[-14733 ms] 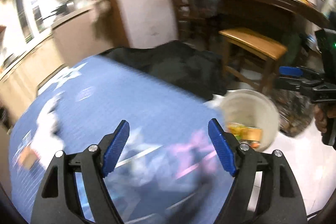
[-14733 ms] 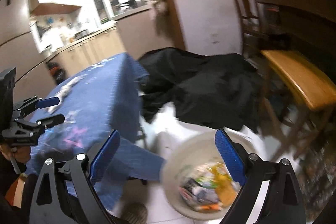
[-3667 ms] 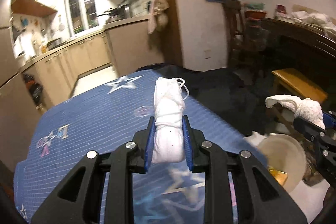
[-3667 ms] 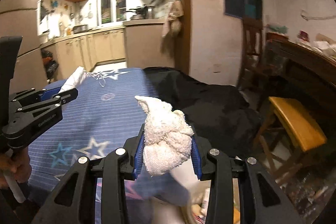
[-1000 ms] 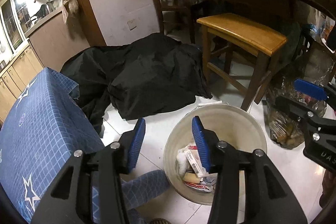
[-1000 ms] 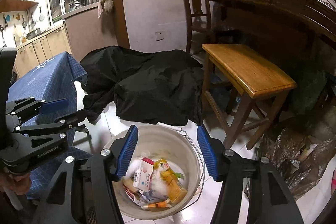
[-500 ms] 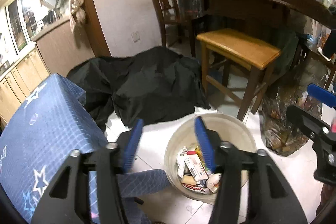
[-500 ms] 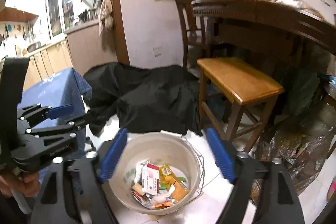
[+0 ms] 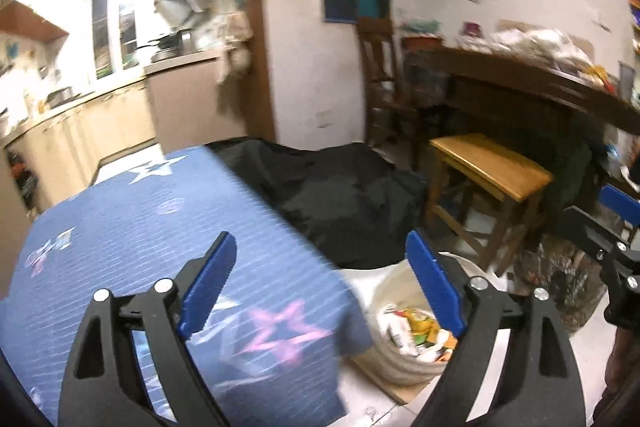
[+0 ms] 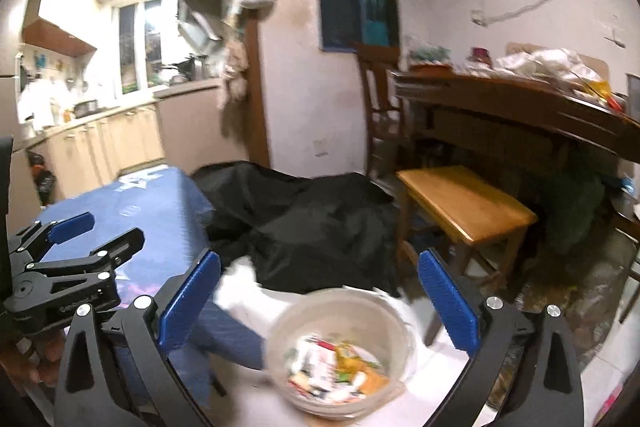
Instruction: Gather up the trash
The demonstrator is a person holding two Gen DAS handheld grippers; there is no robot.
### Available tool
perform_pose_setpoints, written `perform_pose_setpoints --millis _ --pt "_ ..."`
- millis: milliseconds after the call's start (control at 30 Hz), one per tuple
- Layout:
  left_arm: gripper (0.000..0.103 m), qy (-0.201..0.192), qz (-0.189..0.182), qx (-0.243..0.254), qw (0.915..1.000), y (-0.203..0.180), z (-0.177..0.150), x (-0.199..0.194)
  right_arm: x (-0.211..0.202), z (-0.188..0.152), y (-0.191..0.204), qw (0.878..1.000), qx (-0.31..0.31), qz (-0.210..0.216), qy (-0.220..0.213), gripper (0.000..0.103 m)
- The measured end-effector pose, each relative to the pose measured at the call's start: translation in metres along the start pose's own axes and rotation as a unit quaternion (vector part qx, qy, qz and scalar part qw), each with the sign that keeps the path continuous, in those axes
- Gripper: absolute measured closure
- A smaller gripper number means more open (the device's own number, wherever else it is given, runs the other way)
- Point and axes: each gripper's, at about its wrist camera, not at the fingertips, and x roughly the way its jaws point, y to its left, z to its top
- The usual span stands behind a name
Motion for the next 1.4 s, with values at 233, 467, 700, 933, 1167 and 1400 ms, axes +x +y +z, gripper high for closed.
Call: perform_pose_setpoints --millis 233,467,700,933,1167,1400 --pt "0.006 -0.048 0.154 -0.018 0.9868 0.073 -0.014 -0.076 -0.019 0.014 0.098 0.996 -0.037 0.081 0.003 0.005" --pt "0.006 -0.071 0.265 -0.074 0.9586 0.136 -0.027 -0.152 -0.053 0.017 0.203 0.985 -0.085 0.146 -0.042 0.005" --pt "0.006 -0.125 0.345 -0.112 0.9233 0.156 -0.040 -0.223 -0.105 0.019 0.274 0.969 -0.115 0.208 -0.060 0.005" --pt "0.006 -0.144 0.347 -0.139 0.9162 0.152 -0.053 -0.265 -0.156 0.017 0.287 0.963 -0.127 0.222 -0.084 0.005" --pt "0.006 -0.162 0.336 -0.127 0.9194 0.132 -0.053 -0.281 -0.200 0.023 0.265 0.966 -0.114 0.209 -0.106 0.005" --pt "0.006 -0.181 0.335 -0.097 0.9196 0.109 -0.050 -0.292 -0.223 0.027 0.249 0.966 -0.110 0.201 -0.116 0.005"
